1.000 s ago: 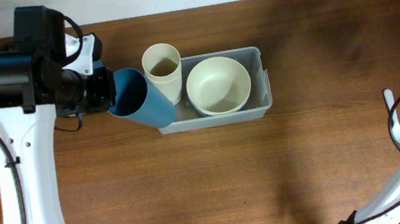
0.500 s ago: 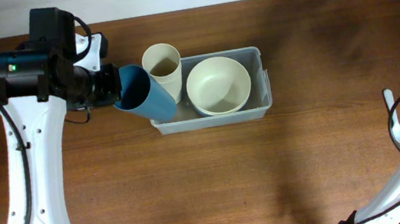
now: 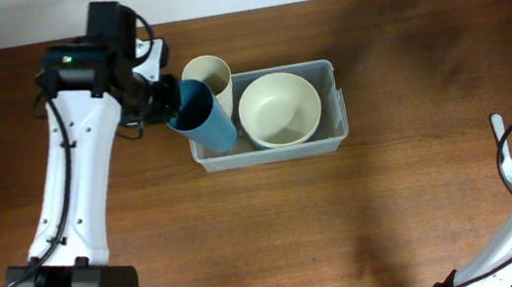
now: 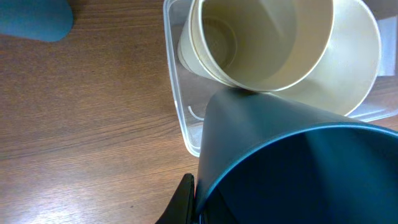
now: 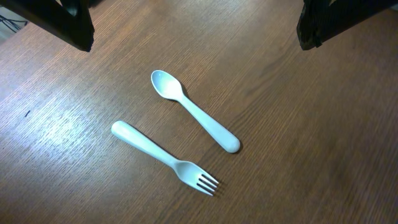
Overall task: Pack container
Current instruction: 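Lower the blue cup upright into the bin beside the cream cups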
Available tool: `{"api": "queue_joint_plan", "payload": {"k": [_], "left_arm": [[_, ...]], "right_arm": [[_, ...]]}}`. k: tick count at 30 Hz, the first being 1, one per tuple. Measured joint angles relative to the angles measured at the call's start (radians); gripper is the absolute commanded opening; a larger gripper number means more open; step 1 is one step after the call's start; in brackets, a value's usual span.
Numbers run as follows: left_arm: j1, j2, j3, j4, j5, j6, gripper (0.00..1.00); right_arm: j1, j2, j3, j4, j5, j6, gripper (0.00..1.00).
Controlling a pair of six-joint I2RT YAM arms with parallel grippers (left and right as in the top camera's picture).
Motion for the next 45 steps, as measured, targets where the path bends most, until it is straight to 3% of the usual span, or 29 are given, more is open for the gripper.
{"api": "queue_joint_plan", "payload": {"k": [18, 26, 40, 43, 45], "left_arm": [[-0.015, 0.055, 0.000, -0.003, -0.087, 0.003, 0.02], [-0.015, 0.055, 0.000, 0.003, -0.106, 0.006, 0.19], [-0.015, 0.055, 0.000, 0.054, -0.113, 0.007, 0.21], [-0.013, 0.056, 0.013, 0.059, -0.136, 0.008, 0.37], [-0.009, 0.058, 0.051, 0.060, -0.180, 0.011, 0.38]], "right_arm": [[0.000, 0.000, 0.000, 0.000, 0.000, 0.000, 0.99], [0.000, 0.000, 0.000, 0.000, 0.000, 0.000, 0.99], [0.000, 0.000, 0.000, 0.000, 0.000, 0.000, 0.99], [0.000, 0.000, 0.000, 0.000, 0.000, 0.000, 0.99], [0.000, 0.000, 0.000, 0.000, 0.000, 0.000, 0.99]]}}
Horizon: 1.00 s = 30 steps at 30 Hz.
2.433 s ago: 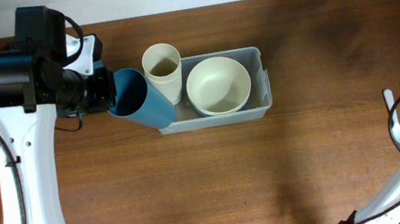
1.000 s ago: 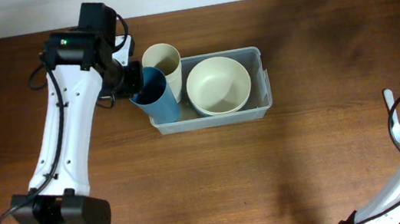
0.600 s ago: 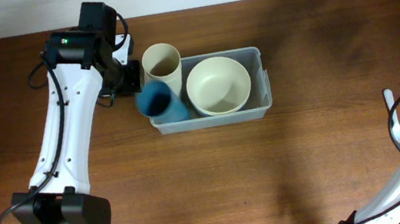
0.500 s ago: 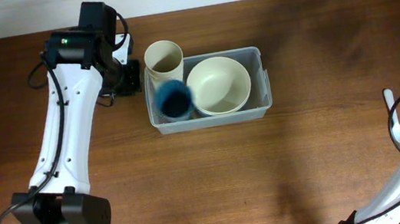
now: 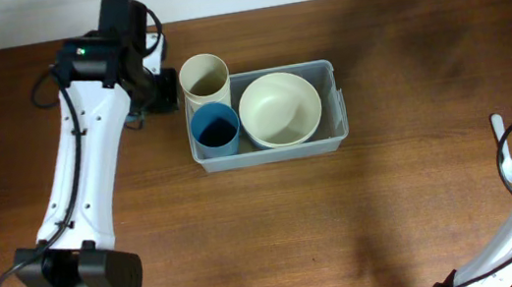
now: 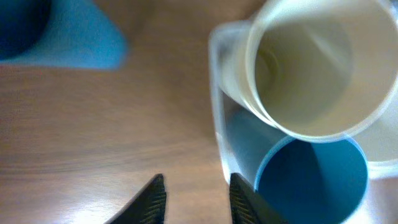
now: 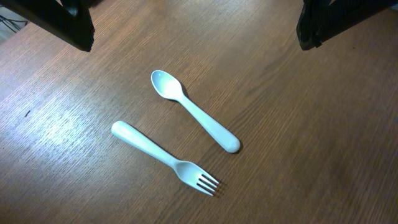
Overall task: Pack container
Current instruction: 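Lower the blue cup upright into the bin beside the cream cups, then move the left gripper to the remaining blue cup and grasp it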
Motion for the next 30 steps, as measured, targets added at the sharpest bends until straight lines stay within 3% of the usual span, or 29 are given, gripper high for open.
{"api": "queue_joint_plan", "payload": {"k": [7, 11, 12, 19, 22, 25, 30], "left_arm": [[0.092, 0.001, 0.227, 0.006, -0.222, -0.021, 0.34], [0.193, 0.000, 0.275, 0.025, -0.252, -0.095, 0.35], [0.213, 0.000, 0.275, 0.027, -0.245, -0.105, 0.39], [0.326, 0.035, 0.275, 0.054, -0.074, -0.152, 0.42], [0.330, 0.071, 0.275, 0.089, 0.031, -0.156, 0.43], [0.322, 0.104, 0.275, 0.098, 0.125, -0.161, 0.55], [0.295, 0.132, 0.275, 0.012, 0.161, -0.159, 0.56]], "right_arm": [[0.000, 0.000, 0.000, 0.000, 0.000, 0.000, 0.99], [0.000, 0.000, 0.000, 0.000, 0.000, 0.000, 0.99], [0.000, 0.000, 0.000, 0.000, 0.000, 0.000, 0.99], [0.000, 0.000, 0.000, 0.000, 0.000, 0.000, 0.99], [0.000, 0.000, 0.000, 0.000, 0.000, 0.000, 0.99], [0.000, 0.000, 0.000, 0.000, 0.000, 0.000, 0.99], [0.000, 0.000, 0.000, 0.000, 0.000, 0.000, 0.99]]}}
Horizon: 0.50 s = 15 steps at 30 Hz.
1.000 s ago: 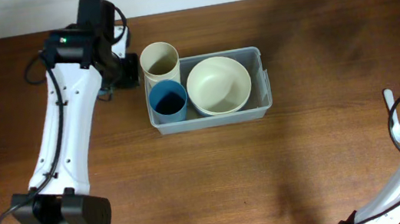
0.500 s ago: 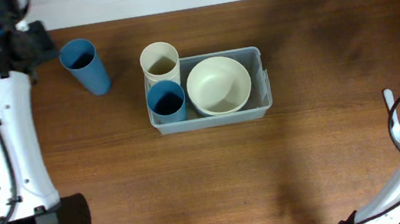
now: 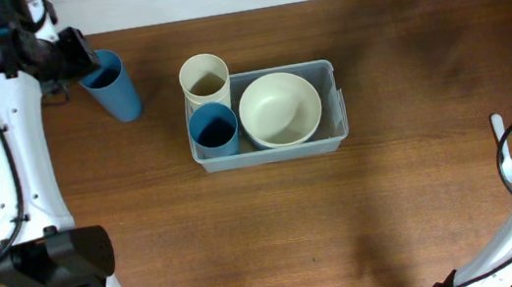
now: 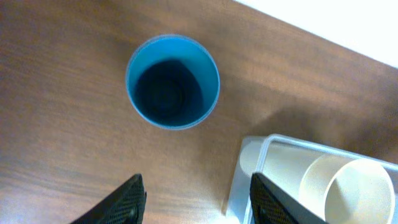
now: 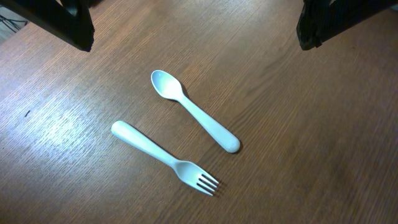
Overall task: Pack container
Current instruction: 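Move the left gripper to the remaining blue cup and grasp it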
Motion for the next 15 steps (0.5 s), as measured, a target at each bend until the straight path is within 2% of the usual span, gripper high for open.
{"api": "queue_joint_plan", "payload": {"k": [5, 15], "left_arm": [[-0.022, 0.033, 0.000, -0.014, -0.027, -0.008, 0.56], [0.021, 0.116, 0.000, 0.045, -0.093, -0.142, 0.55]], "right_arm": [[0.000, 0.000, 0.000, 0.000, 0.000, 0.000, 0.99], [0.000, 0.000, 0.000, 0.000, 0.000, 0.000, 0.99]]}}
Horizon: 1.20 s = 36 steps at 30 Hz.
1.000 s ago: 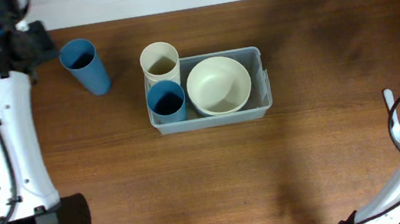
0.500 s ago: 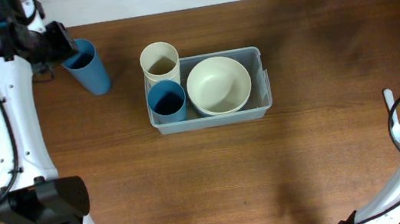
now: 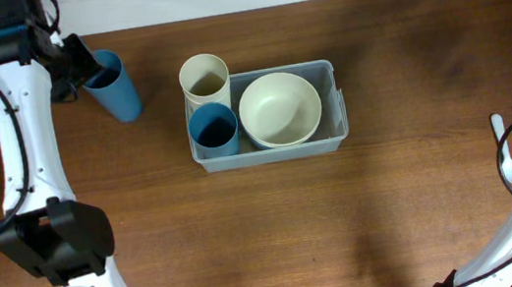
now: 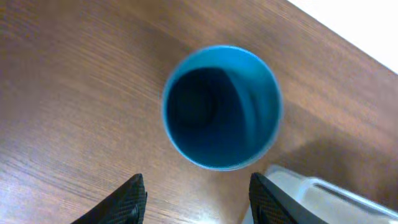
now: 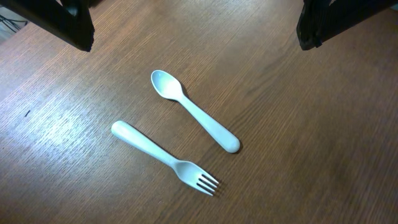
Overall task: Pack container
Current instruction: 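Move the left gripper to the remaining blue cup and grasp it, then lift the blue cup and carry it over the bin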
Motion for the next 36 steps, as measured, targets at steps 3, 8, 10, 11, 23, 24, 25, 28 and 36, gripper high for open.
{"api": "queue_joint_plan", "payload": {"k": [3, 8, 10, 11, 23, 24, 25, 28, 36], "left_arm": [[0.015, 0.014, 0.000, 0.002, -0.003, -0.042, 0.55], [0.028, 0.056, 0.000, 0.011, 0.002, -0.092, 0.55], [0.028, 0.081, 0.000, 0.018, 0.013, -0.100, 0.55], [0.028, 0.093, 0.000, 0.020, 0.021, -0.103, 0.55], [0.027, 0.169, 0.000, 0.022, 0.081, -0.121, 0.22], [0.027, 0.169, 0.000, 0.022, 0.085, -0.121, 0.17], [0.027, 0.169, 0.000, 0.022, 0.086, -0.122, 0.09], [0.027, 0.169, 0.000, 0.022, 0.090, -0.126, 0.02], [0.034, 0.188, 0.074, -0.042, 0.110, -0.128, 0.02]], "right_arm": [[0.000, 0.000, 0.000, 0.000, 0.000, 0.000, 0.99], [0.000, 0.000, 0.000, 0.000, 0.000, 0.000, 0.99], [0.000, 0.000, 0.000, 0.000, 0.000, 0.000, 0.99], [0.000, 0.000, 0.000, 0.000, 0.000, 0.000, 0.99], [0.000, 0.000, 0.000, 0.000, 0.000, 0.000, 0.99], [0.000, 0.000, 0.000, 0.000, 0.000, 0.001, 0.99], [0.000, 0.000, 0.000, 0.000, 0.000, 0.000, 0.99], [0.000, 0.000, 0.000, 0.000, 0.000, 0.000, 0.99], [0.000, 0.000, 0.000, 0.000, 0.000, 0.000, 0.99]]}}
